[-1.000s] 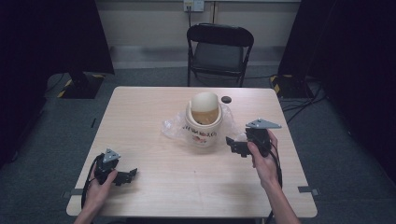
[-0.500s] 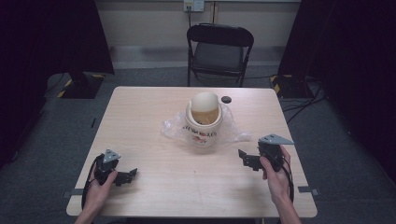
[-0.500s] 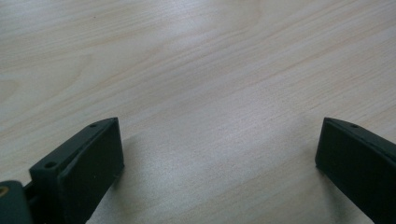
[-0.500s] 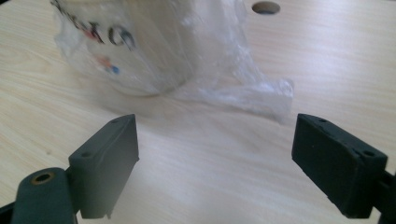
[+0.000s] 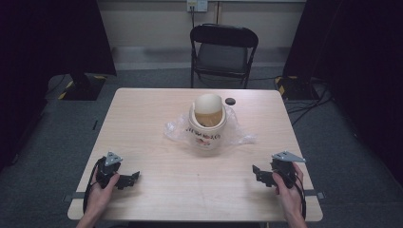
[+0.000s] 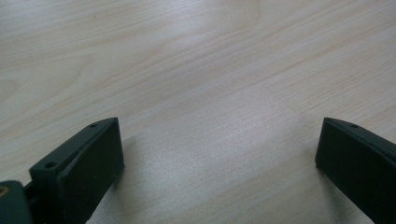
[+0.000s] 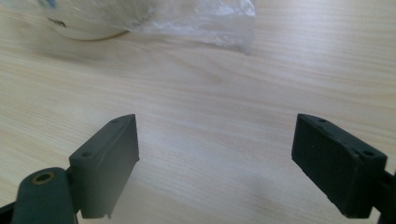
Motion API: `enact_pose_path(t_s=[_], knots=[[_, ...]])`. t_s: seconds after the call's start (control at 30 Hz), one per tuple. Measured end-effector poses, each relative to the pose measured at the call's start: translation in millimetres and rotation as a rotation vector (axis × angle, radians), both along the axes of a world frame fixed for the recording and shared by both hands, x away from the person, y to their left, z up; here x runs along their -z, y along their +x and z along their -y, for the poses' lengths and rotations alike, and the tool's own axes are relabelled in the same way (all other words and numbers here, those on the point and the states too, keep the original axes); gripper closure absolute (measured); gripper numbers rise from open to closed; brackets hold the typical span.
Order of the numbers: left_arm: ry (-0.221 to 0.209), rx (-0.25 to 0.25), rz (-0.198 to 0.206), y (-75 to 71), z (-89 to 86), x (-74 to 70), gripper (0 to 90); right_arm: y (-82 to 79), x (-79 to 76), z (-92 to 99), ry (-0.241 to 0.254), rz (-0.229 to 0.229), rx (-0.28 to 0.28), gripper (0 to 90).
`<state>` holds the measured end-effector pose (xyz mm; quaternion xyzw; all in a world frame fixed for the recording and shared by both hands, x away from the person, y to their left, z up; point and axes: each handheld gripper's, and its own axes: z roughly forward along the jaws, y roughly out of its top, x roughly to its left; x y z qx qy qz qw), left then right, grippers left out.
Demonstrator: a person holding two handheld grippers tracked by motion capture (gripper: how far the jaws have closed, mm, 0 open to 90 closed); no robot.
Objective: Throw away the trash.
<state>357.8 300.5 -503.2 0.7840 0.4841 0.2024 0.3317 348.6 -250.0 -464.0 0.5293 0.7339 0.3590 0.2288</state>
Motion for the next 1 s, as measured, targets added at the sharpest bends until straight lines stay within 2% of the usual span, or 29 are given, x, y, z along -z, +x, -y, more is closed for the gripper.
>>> enact_pose_path(t_s=[0.2, 0.53, 0.73, 1.0], knots=[[0.0, 0.0, 0.0, 0.0, 0.0, 0.0, 0.4, 0.5, 16.5, 5.6, -0.034, -0.019, 0.044, 14.3], [0.0, 0.0, 0.0, 0.1, 0.0, 0.0, 0.4, 4.0, 30.4, 4.7, -0.083, -0.045, 0.053, 14.4], [0.0, 0.0, 0.0, 0.0, 0.0, 0.0, 0.4, 3.8, 35.6, 5.7, -0.07, -0.029, 0.065, 13.3], [0.002, 0.0, 0.0, -0.5, -0.2, 0.0, 0.4, 6.2, 36.0, 5.5, -0.07, -0.034, 0.061, 11.1]])
